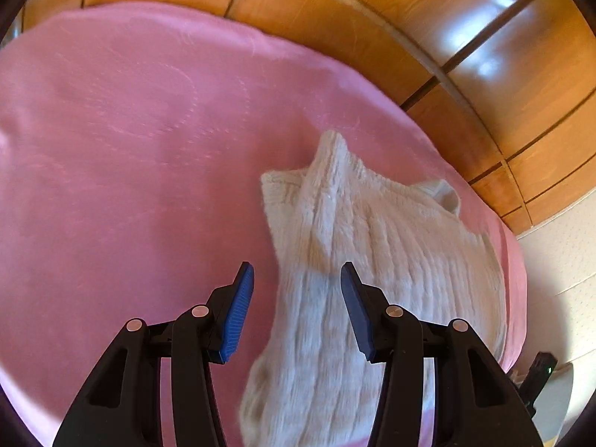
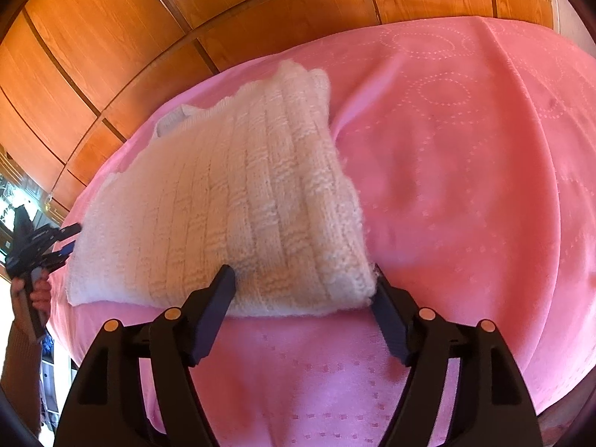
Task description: Fold small clothes
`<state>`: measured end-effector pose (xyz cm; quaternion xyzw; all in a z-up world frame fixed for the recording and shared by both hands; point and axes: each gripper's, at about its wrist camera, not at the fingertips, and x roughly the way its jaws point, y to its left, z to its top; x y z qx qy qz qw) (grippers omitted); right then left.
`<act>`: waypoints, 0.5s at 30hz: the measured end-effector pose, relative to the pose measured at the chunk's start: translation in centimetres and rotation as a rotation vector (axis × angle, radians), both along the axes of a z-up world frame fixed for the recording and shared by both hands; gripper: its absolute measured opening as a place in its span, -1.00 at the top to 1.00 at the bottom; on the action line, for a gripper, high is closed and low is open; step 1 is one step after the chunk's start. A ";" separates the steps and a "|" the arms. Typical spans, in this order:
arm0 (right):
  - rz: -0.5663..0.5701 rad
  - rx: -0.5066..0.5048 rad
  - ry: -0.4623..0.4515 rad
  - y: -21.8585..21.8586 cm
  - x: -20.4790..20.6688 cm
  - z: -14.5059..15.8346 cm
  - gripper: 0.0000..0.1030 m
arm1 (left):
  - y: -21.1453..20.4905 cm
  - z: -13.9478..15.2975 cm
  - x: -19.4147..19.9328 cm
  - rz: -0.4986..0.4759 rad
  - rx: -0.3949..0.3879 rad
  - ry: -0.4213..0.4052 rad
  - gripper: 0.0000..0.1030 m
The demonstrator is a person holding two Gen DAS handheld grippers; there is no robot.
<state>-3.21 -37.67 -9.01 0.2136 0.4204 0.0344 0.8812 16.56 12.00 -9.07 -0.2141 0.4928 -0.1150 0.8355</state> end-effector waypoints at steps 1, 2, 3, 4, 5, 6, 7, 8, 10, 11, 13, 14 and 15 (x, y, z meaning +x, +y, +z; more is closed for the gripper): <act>0.000 -0.002 0.000 0.0 0.0 0.0 -0.41 | -0.2 -0.3 0.5 -0.002 -0.005 0.010 0.47; 0.001 -0.003 0.000 0.0 0.1 0.0 -0.41 | -0.4 -0.4 0.8 -0.015 -0.017 0.012 0.71; 0.000 -0.005 0.000 0.1 0.0 0.0 -0.41 | -0.8 0.1 0.7 -0.010 0.004 -0.016 0.89; 0.002 -0.004 -0.001 0.1 0.0 0.0 -0.41 | -0.8 0.4 0.4 -0.001 0.020 -0.047 0.90; 0.002 -0.003 -0.002 0.1 0.1 0.0 -0.41 | -1.0 1.2 -0.4 0.011 0.031 -0.094 0.90; 0.003 -0.002 -0.004 0.1 0.1 0.0 -0.41 | -1.0 1.4 -0.8 0.026 0.040 -0.110 0.91; 0.005 -0.002 -0.005 0.1 0.1 -0.1 -0.41 | -0.8 1.6 -1.5 0.047 0.050 -0.125 0.91; 0.006 -0.002 -0.005 0.1 0.1 -0.1 -0.41 | -0.4 1.4 -2.1 0.074 0.063 -0.128 0.91; 0.009 -0.003 -0.006 0.1 0.2 -0.2 -0.42 | 0.1 0.2 -2.2 0.110 0.099 -0.093 0.91; 0.010 -0.004 -0.006 0.1 0.2 -0.2 -0.43 | 0.1 -0.9 -1.7 0.113 0.104 -0.054 0.91; 0.016 -0.013 -0.005 0.2 0.3 -0.2 -0.44 | -0.3 -2.2 -0.8 0.125 0.129 -0.004 0.88; 0.016 -0.013 -0.005 0.2 0.3 -0.1 -0.44 | -0.6 -2.0 -0.8 0.131 0.143 -0.011 0.88; 0.015 -0.009 -0.008 0.1 0.2 -0.1 -0.44 | -0.8 -1.6 -0.8 0.138 0.156 -0.018 0.88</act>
